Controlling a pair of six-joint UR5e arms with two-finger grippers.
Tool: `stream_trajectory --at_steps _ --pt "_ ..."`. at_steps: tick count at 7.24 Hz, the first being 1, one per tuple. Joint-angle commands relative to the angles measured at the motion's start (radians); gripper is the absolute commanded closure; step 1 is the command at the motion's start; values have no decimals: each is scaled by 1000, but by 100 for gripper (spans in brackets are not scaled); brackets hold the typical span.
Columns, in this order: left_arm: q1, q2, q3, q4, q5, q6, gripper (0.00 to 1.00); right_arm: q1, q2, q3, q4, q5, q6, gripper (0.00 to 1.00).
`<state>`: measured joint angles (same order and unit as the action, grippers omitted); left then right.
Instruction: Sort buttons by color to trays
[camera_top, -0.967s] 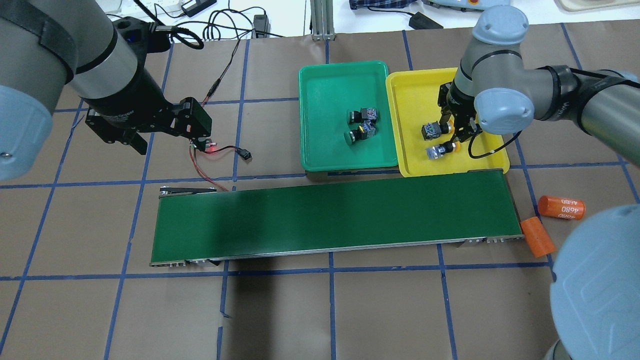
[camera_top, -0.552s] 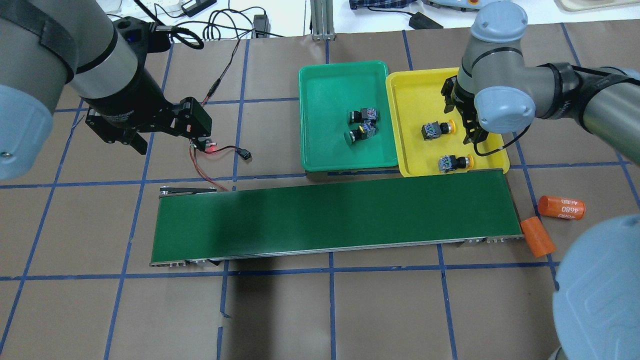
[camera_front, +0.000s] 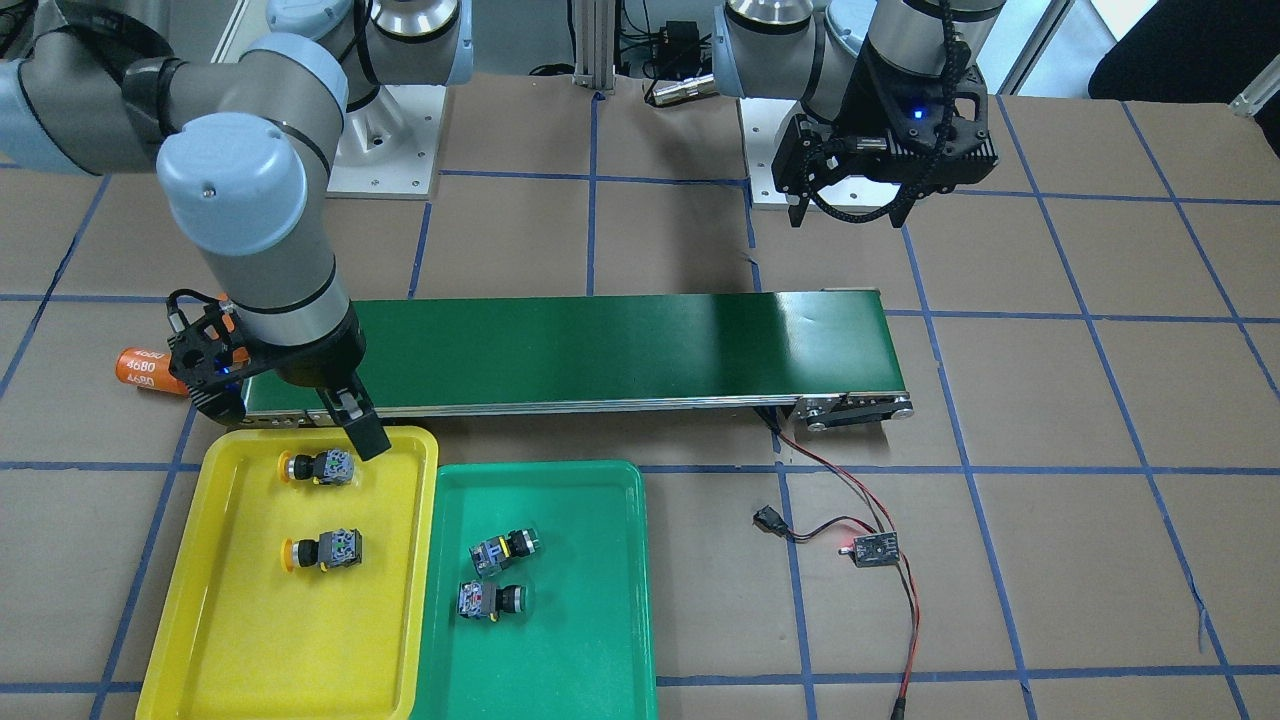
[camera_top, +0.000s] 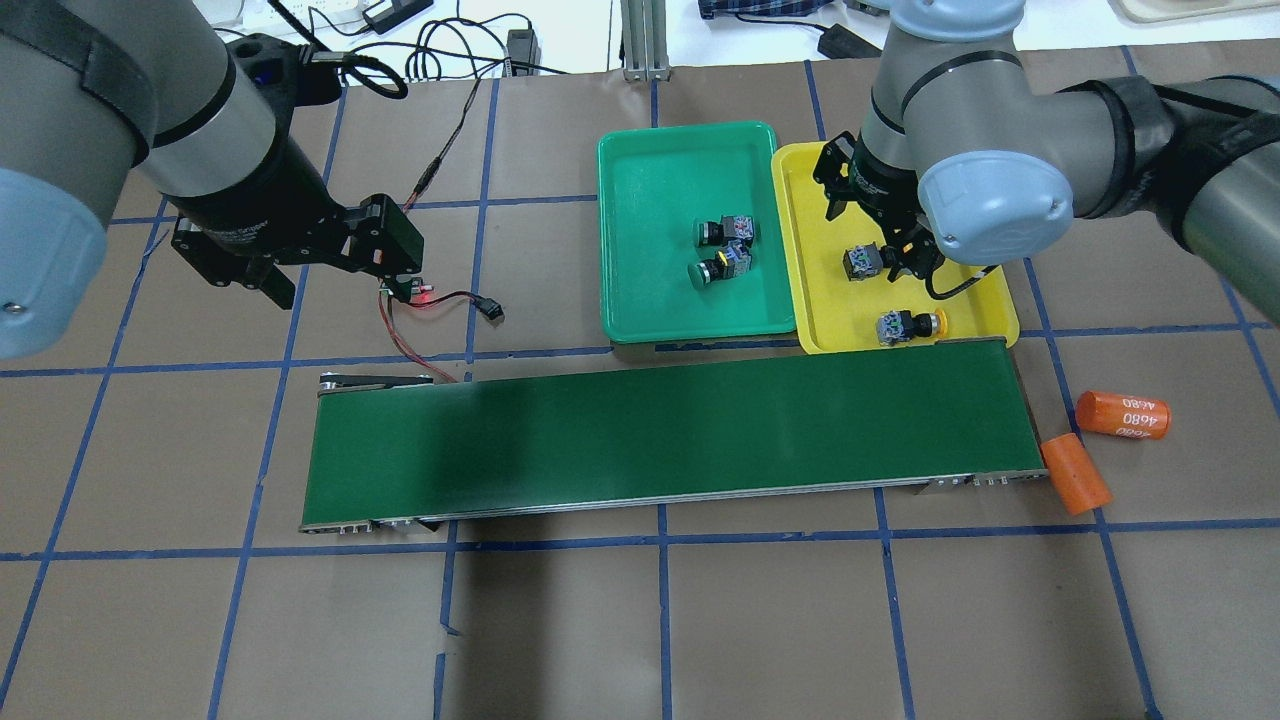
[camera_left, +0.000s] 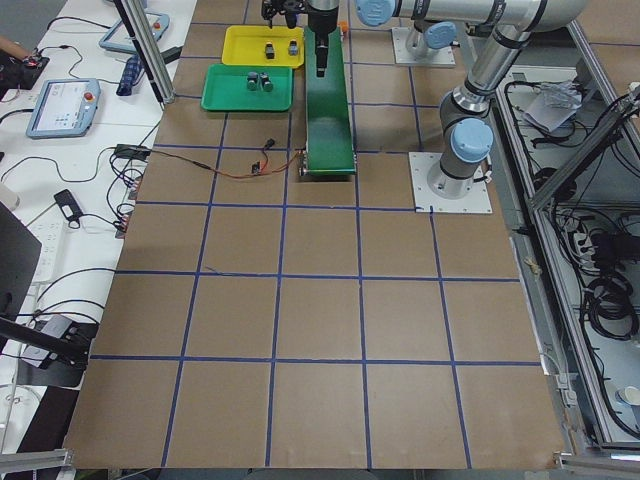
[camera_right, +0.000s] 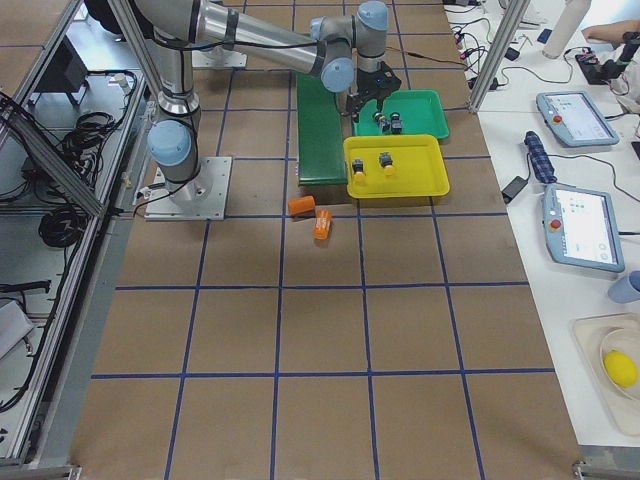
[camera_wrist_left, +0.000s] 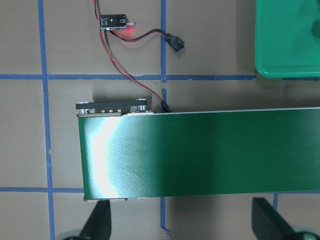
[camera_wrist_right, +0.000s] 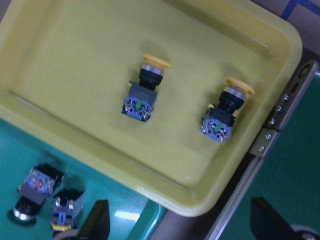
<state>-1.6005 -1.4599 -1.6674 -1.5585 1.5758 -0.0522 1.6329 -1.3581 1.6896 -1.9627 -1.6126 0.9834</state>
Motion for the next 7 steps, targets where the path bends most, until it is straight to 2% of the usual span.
stream_trajectory --at_steps 1,2,3,4,6,7 --pt "1 0 0 0 0 0 0 -1 -29 -94 141 8 -199 0" --pt "1 0 0 0 1 0 0 -1 -62 -158 288 5 -303 1" --pt "1 0 0 0 0 0 0 -1 -103 -194 342 5 -424 6" --pt "1 1 0 0 0 0 0 -4 -148 -197 414 10 -606 22" --pt "4 1 0 0 0 0 0 -7 -191 -191 436 -6 -884 0" --pt "4 0 0 0 0 0 0 -1 -209 -177 438 -7 -969 0"
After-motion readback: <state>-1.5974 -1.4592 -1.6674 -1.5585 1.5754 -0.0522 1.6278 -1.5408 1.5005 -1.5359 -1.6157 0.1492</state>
